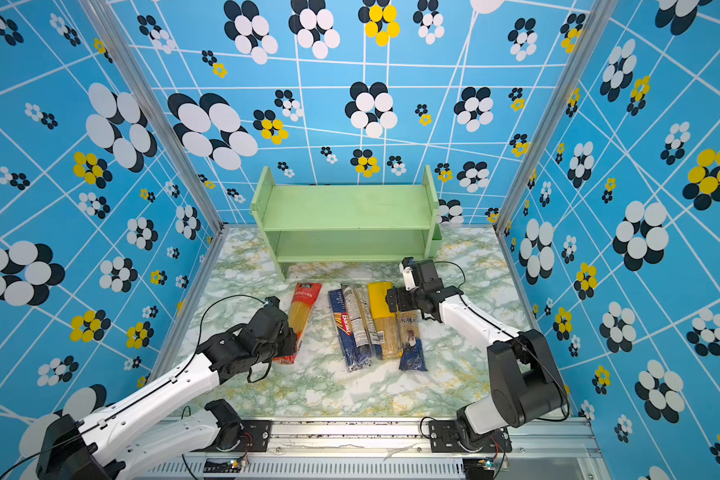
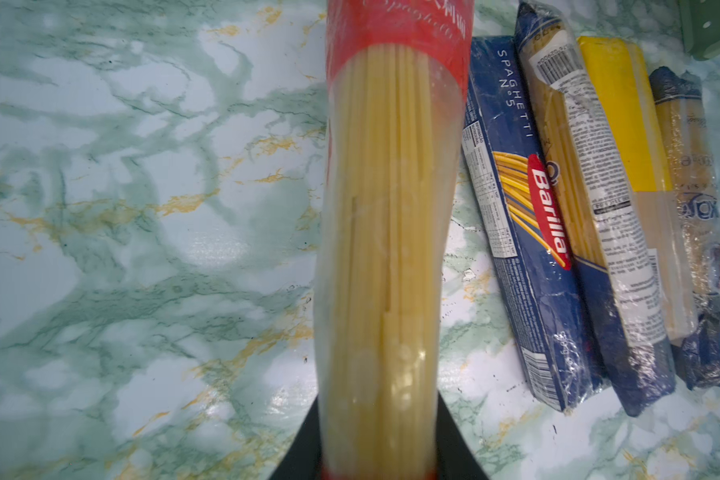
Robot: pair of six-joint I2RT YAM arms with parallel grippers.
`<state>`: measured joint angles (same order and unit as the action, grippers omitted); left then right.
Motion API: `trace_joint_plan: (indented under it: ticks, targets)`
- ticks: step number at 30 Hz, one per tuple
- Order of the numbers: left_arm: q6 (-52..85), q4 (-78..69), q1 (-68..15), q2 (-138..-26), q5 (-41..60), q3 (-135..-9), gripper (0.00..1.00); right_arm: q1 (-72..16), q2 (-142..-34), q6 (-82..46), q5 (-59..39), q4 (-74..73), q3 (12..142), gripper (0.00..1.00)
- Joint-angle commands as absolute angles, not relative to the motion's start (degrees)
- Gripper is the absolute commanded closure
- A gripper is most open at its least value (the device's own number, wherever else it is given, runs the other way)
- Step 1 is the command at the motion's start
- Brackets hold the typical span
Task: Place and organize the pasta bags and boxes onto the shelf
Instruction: 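Lift the red spaghetti bag with the left gripper, tilting it upright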
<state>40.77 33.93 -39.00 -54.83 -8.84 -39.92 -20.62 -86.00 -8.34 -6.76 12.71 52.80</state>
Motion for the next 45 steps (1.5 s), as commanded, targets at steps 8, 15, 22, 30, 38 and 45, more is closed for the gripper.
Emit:
trace_joint_plan:
  ticks: [8, 15, 22, 30, 38, 45]
  targets:
    - [37.8, 33.8, -38.7, -50.7, -3.7, -49.8, 1.0, -21.2, -86.5, -8.1, -6.4, 13.5, 54.1, 0.01]
    - [36.4, 34.0, -38.7, -49.2, 1.8, -52.5, 1.0, -21.1, -86.5, -7.9, -6.2, 13.8, 54.1, 0.01]
    - [31.8, 36.2, -37.6, -50.0, 3.7, -58.1, 1.0, -21.2, -85.8, -7.6, -6.2, 14.4, 53.9, 0.01]
    - [28.2, 38.2, -35.7, -50.8, 6.9, -66.4, 1.0, -21.2, -85.1, -7.6, -6.1, 14.4, 53.2, 0.01]
    - [28.6, 34.2, -35.7, -51.6, 13.9, -70.0, 1.0, -21.2, -84.8, -7.4, -6.2, 14.3, 53.1, 0.01]
    - [28.6, 33.2, -35.6, -51.8, 17.9, -72.8, 1.0, -21.2, -84.8, -6.8, -6.2, 14.2, 53.0, 0.01]
